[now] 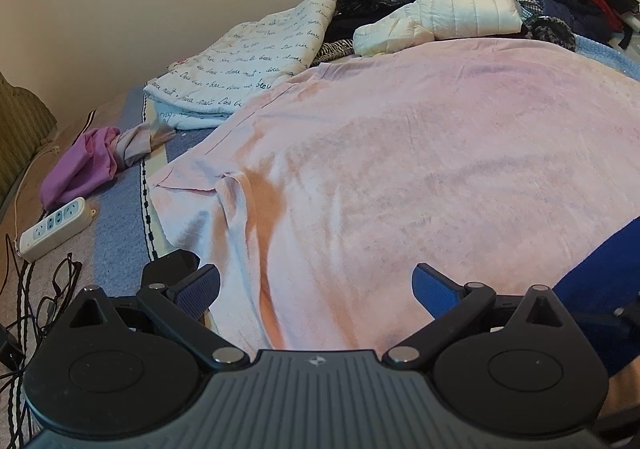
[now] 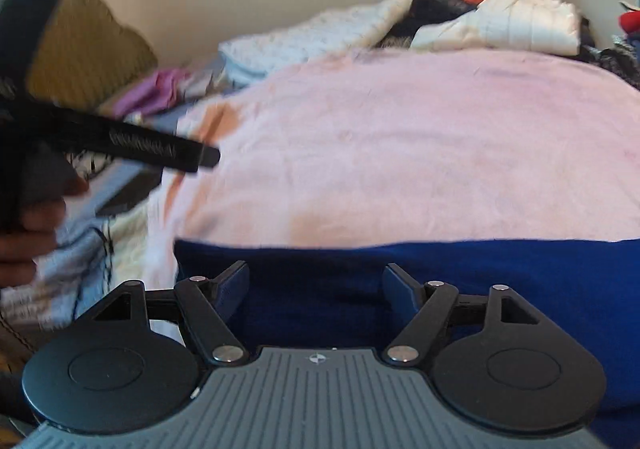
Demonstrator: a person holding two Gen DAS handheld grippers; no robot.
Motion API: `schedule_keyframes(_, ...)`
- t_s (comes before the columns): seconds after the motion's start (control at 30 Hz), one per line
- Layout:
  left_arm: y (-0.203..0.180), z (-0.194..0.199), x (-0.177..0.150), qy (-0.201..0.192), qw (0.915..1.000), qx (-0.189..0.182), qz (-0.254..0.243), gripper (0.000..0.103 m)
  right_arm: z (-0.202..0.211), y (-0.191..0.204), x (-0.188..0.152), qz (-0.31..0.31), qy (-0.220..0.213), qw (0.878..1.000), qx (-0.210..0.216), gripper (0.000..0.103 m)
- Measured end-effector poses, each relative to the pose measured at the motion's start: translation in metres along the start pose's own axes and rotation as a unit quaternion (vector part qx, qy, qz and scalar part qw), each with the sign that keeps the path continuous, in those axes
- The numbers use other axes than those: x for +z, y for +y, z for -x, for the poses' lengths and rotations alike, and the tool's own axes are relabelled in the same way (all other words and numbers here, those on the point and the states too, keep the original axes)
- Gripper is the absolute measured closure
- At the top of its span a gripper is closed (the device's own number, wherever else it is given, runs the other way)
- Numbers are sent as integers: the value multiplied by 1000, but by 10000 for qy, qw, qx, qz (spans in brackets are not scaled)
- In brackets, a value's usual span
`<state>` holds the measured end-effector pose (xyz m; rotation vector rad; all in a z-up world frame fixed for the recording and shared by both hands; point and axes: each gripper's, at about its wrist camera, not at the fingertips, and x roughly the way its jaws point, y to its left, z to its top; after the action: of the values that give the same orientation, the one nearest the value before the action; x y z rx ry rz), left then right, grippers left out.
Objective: Fold small clothes
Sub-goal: 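Move the right gripper to the other sleeve cuff and grasp it, then lift the second sleeve with the right gripper and fold it over the body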
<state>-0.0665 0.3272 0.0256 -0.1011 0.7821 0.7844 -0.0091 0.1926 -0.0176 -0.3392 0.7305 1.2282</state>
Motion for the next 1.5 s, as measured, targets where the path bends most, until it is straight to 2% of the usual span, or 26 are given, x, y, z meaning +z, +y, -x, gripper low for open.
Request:
schedule_keyframes(0.07, 1, -2, 0, 25, 10000, 21, -5, 0, -4, 29, -7, 701, 0, 9966, 426, 28)
schedule_keyframes(0.13, 4, -3, 0, 57, 10000, 21, 56, 0, 6, 48, -13, 1091, -84, 9903, 860, 31)
schedule_keyframes(0.17, 6, -3, 0, 61, 9999, 17, 96, 0, 15, 53, -16, 1220, -158, 9896, 742, 31)
schedule_keyframes(0.3, 9, -4, 1, 82, 9998, -5, 170, 0, 34, 50, -29, 1523, -164, 9879, -253, 30)
schedule_keyframes(0.4, 6, -3, 0, 80, 9999, -34, 129, 0, 40, 45, -36, 1810, -177, 9808, -705, 36)
schedule_keyframes(0.47, 4, -2, 0, 73, 9999, -52, 92, 0, 34, 51, -42, 2291, -109, 9670, -1110, 37)
schedule_keyframes(0.53, 2, -1, 0, 56, 9999, -69, 60, 0, 22, 63, -50, 2872, -145, 9451, -1552, 37)
schedule_keyframes(0.73, 3, -1, 0, 59, 9999, -73, 119, 0, -17, 92, -58, 3937, -676, 8868, -2326, 38)
schedule_keyframes(0.77, 4, -1, 0, 70, 9998, -72, 143, 0, -21, 93, -55, 3957, -698, 8858, -2323, 40)
schedule_keyframes(0.8, 5, -2, 0, 78, 9998, -69, 165, 0, -24, 92, -51, 3900, -644, 8899, -2277, 51)
schedule_keyframes(0.87, 7, -2, 1, 91, 9998, -59, 183, 0, -27, 93, -46, 3820, -533, 8956, -2216, 61)
schedule_keyframes(0.9, 7, -2, 1, 90, 9998, -55, 187, 0, -27, 94, -47, 3842, -476, 8955, -2198, 69)
schedule_keyframes(0.97, 8, -4, 2, 95, 9997, -25, 219, 0, -28, 95, -49, 3789, -304, 8995, -2154, 91)
schedule_keyframes(1.0, 8, -4, 1, 104, 9997, -26, 239, 0, -27, 95, -51, 3719, -297, 9035, -2109, 98)
schedule_keyframes(1.03, 8, -4, 1, 114, 9996, -41, 249, 0, -26, 92, -50, 3575, -315, 9113, -2019, 98)
schedule_keyframes(1.1, 5, -3, 0, 123, 9997, -63, 214, 0, -18, 80, -38, 2978, -358, 9386, -1706, 98)
schedule_keyframes(1.2, 3, 1, 0, 9, 9998, -8, 211, 0, 6, 44, -11, 1582, -698, 9772, -1231, 98)
schedule_keyframes(1.27, 2, 6, 0, -100, 9996, 24, 252, 0, 24, 10, 7, 538, -958, 9896, -927, 98)
schedule_keyframes(1.33, 0, 10, -1, -144, 9994, 3, 305, 0, 40, -27, 22, -477, -1198, 9896, -642, 98)
schedule_keyframes(1.37, -2, 11, -2, -153, 9993, -71, 334, 0, 48, -48, 28, -1001, -1319, 9850, -491, 97)
schedule_keyframes(1.43, -9, 16, -4, -192, 9989, -285, 313, 0, 67, -83, 38, -1840, -1518, 9709, -221, 95)
schedule_keyframes(1.5, -23, 21, -7, -267, 9984, -472, 145, 0, 84, -105, 48, -2300, -1741, 9574, 136, 95)
